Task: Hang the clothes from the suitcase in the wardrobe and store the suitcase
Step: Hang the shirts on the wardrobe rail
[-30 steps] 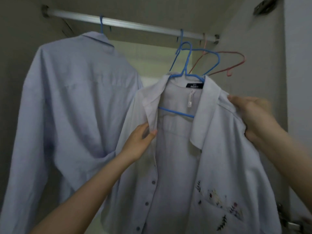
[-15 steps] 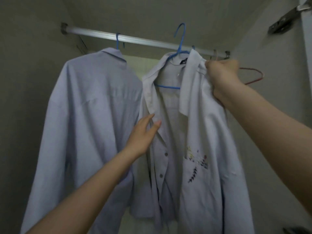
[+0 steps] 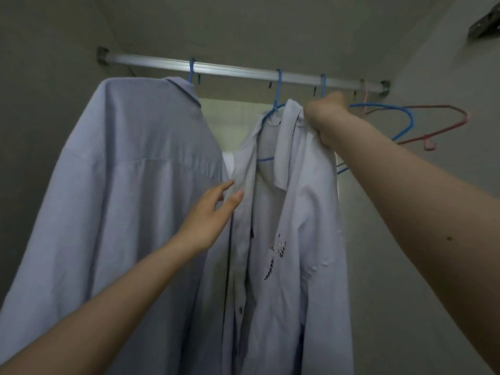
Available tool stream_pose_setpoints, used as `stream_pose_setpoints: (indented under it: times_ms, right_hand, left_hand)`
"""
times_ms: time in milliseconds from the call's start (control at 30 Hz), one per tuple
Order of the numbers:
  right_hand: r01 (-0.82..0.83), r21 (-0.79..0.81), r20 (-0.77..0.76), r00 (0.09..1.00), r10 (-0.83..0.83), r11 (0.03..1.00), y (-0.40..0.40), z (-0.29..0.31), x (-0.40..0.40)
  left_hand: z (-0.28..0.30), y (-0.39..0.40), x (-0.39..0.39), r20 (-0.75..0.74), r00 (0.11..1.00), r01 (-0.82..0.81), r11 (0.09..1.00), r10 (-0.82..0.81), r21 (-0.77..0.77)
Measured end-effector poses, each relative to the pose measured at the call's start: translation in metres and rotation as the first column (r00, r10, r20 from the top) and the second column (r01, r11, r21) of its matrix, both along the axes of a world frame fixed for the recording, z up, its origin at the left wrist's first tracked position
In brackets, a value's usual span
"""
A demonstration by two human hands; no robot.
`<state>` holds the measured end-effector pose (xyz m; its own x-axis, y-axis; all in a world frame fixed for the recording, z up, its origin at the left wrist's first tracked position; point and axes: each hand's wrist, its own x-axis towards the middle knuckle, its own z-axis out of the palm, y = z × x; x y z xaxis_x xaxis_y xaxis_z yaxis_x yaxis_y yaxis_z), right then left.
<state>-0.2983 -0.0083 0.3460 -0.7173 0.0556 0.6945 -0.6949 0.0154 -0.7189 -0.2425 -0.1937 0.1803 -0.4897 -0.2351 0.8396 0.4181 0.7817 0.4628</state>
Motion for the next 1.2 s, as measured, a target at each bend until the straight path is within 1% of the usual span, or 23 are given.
stream_pose_setpoints:
  times_ms: [67,167,367,433,500,533,600,633,667,700,733,800,867,933,1000,1033,1067,1100,1133,1167,1200]
  right_hand:
    - [0.01,0.053,-0.004,1.0,-0.01,0.999,0.002,0.002,-0.001]
    - [0.068,0.075,-0.066,0.996,-0.063,0.995,0.005,0.0,-0.001]
    - [0.036,0.105,-0.182,0.983,-0.017,0.994,0.013,-0.007,0.011]
    - [-0.024,0.113,-0.173,0.984,0.043,0.993,0.018,-0.007,0.016]
    - [-0.04,0.181,-0.168,0.983,0.071,0.983,0.023,-0.011,0.02]
    - [-0.022,0.231,-0.179,0.982,0.065,0.973,0.025,-0.014,0.021]
    - [0.04,0.281,-0.233,0.972,0.028,0.959,0.027,-0.021,0.019]
    - [0.073,0.289,-0.268,0.964,0.007,0.955,0.028,-0.024,0.019]
    - [0.107,0.29,-0.286,0.958,-0.02,0.951,0.03,-0.027,0.019]
    - [0.139,0.276,-0.308,0.95,-0.05,0.951,0.032,-0.029,0.018]
    - [0.163,0.258,-0.327,0.942,-0.073,0.952,0.034,-0.03,0.019]
    - [0.237,0.234,-0.373,0.918,-0.138,0.943,0.038,-0.033,0.019]
    - [0.341,0.207,-0.449,0.866,-0.22,0.917,0.038,-0.038,0.02]
    - [0.425,0.2,-0.5,0.819,-0.281,0.883,0.037,-0.041,0.027]
    - [0.403,0.227,-0.473,0.841,-0.261,0.886,0.034,-0.041,0.032]
    - [0.382,0.261,-0.449,0.861,-0.238,0.887,0.033,-0.04,0.034]
    - [0.367,0.294,-0.429,0.876,-0.222,0.882,0.032,-0.038,0.036]
    - [0.36,0.319,-0.414,0.885,-0.213,0.877,0.031,-0.036,0.038]
    - [0.36,0.332,-0.409,0.888,-0.211,0.872,0.03,-0.035,0.039]
    - [0.363,0.344,-0.407,0.889,-0.212,0.866,0.028,-0.034,0.04]
    - [0.372,0.357,-0.408,0.887,-0.215,0.857,0.028,-0.035,0.039]
  left_hand:
    - [0.0,0.001,-0.003,0.018,1.0,-0.005,1.0,0.005,-0.006]
    - [0.003,0.006,-0.007,-0.003,1.0,-0.001,1.0,0.001,0.009]
    - [0.005,0.031,-0.006,-0.003,1.0,0.024,1.0,-0.024,0.002]
    - [0.004,0.037,-0.002,-0.009,1.0,0.009,1.0,-0.009,0.007]
    - [0.001,0.043,0.002,0.004,1.0,-0.012,1.0,0.012,0.018]
    - [-0.003,0.046,0.004,0.008,1.0,-0.029,0.999,0.029,0.021]
    - [-0.011,0.048,0.008,-0.001,0.997,-0.075,0.997,0.075,0.026]
    - [-0.016,0.05,0.012,-0.012,0.992,-0.129,0.992,0.129,0.014]
    - [-0.021,0.05,0.016,-0.04,0.976,-0.214,0.976,0.213,-0.033]
    - [-0.025,0.049,0.021,-0.098,0.941,-0.333,0.937,0.323,-0.109]
    - [-0.026,0.048,0.03,-0.183,0.888,-0.452,0.873,0.422,-0.183]
    - [-0.018,0.046,0.047,-0.364,0.781,-0.606,0.757,0.508,-0.245]
    - [-0.001,0.042,0.067,-0.5,0.665,-0.715,0.668,0.555,-0.208]
    - [0.025,0.038,0.089,-0.614,0.505,-0.813,0.573,0.607,-0.102]
    - [0.053,0.032,0.11,-0.696,0.332,-0.884,0.467,0.637,0.007]
    - [0.066,0.029,0.118,-0.704,0.293,-0.898,0.439,0.647,0.03]
    - [0.081,0.026,0.125,-0.668,0.313,-0.898,0.44,0.674,0.023]
    - [0.095,0.024,0.128,-0.58,0.379,-0.886,0.464,0.722,-0.001]
    - [0.109,0.022,0.128,-0.447,0.44,-0.875,0.484,0.779,-0.018]
    - [0.12,0.021,0.127,-0.292,0.463,-0.879,0.475,0.837,-0.033]
    - [0.127,0.02,0.124,-0.163,0.449,-0.893,0.444,0.879,-0.067]
